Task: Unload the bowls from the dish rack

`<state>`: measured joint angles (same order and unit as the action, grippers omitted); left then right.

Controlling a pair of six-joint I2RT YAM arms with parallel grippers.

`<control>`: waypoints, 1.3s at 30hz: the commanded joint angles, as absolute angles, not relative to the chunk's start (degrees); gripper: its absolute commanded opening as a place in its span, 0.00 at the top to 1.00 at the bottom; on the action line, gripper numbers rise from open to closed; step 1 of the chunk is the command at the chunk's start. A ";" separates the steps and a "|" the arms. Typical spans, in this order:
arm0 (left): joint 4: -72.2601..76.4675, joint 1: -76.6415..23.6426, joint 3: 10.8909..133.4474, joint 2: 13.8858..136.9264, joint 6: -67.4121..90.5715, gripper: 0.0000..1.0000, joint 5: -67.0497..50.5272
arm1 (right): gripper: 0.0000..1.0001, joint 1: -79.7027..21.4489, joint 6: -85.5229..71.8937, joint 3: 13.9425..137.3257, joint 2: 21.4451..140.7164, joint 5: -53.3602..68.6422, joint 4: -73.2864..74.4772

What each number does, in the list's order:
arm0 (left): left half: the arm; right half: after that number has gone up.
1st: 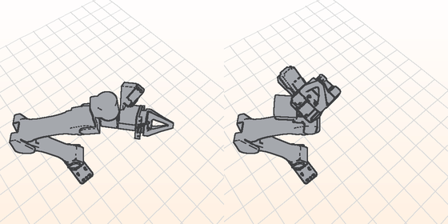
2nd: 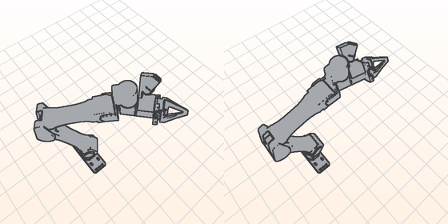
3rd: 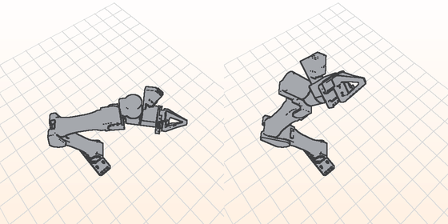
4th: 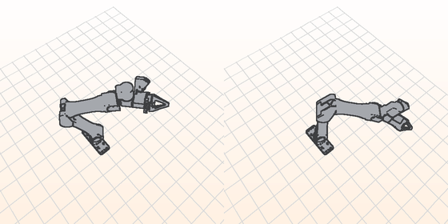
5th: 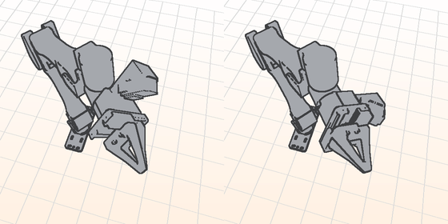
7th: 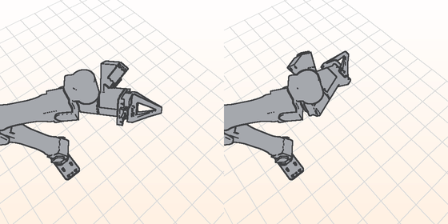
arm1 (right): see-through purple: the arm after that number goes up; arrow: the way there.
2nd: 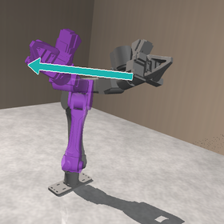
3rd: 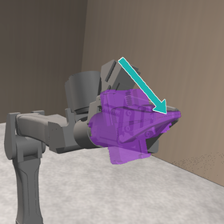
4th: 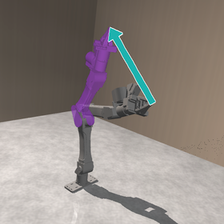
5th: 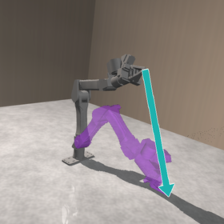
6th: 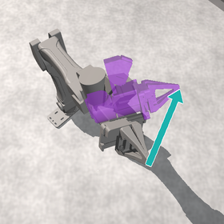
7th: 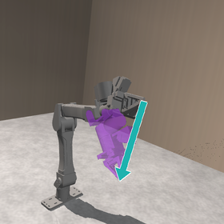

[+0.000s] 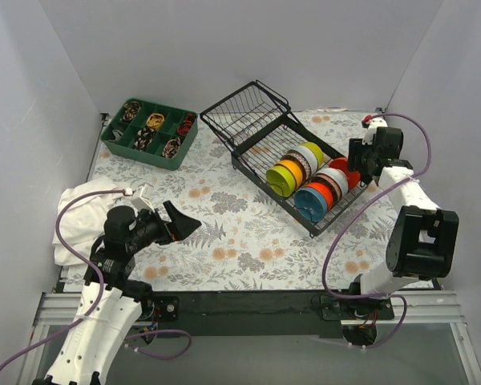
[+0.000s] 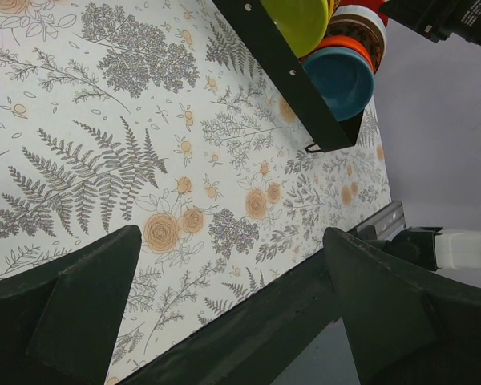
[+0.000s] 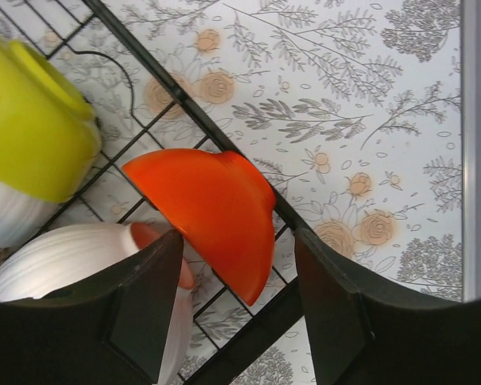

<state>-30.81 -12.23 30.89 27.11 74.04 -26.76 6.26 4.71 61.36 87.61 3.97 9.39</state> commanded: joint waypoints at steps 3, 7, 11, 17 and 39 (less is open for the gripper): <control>-30.32 -12.48 30.23 26.10 74.53 0.02 -25.14 | 0.39 2.47 8.52 61.79 91.23 -9.30 4.75; -30.41 -12.48 30.23 25.93 74.71 0.02 -24.52 | 0.46 0.09 10.19 61.17 92.11 -14.05 3.17; -30.59 -12.48 30.23 25.75 74.88 0.02 -24.17 | 0.63 -3.59 10.81 59.86 92.11 -20.55 1.15; -30.67 -12.48 30.23 25.05 75.06 0.02 -23.64 | 0.90 -7.37 12.04 58.54 91.32 -30.84 -2.10; -30.76 -12.48 30.15 23.29 75.41 0.02 -23.03 | 0.99 -20.30 17.22 57.22 89.38 -60.28 -13.44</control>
<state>-30.85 -12.23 30.48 24.01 75.46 -23.38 -18.28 18.50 54.54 92.31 -50.63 1.76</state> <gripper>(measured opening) 0.982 0.080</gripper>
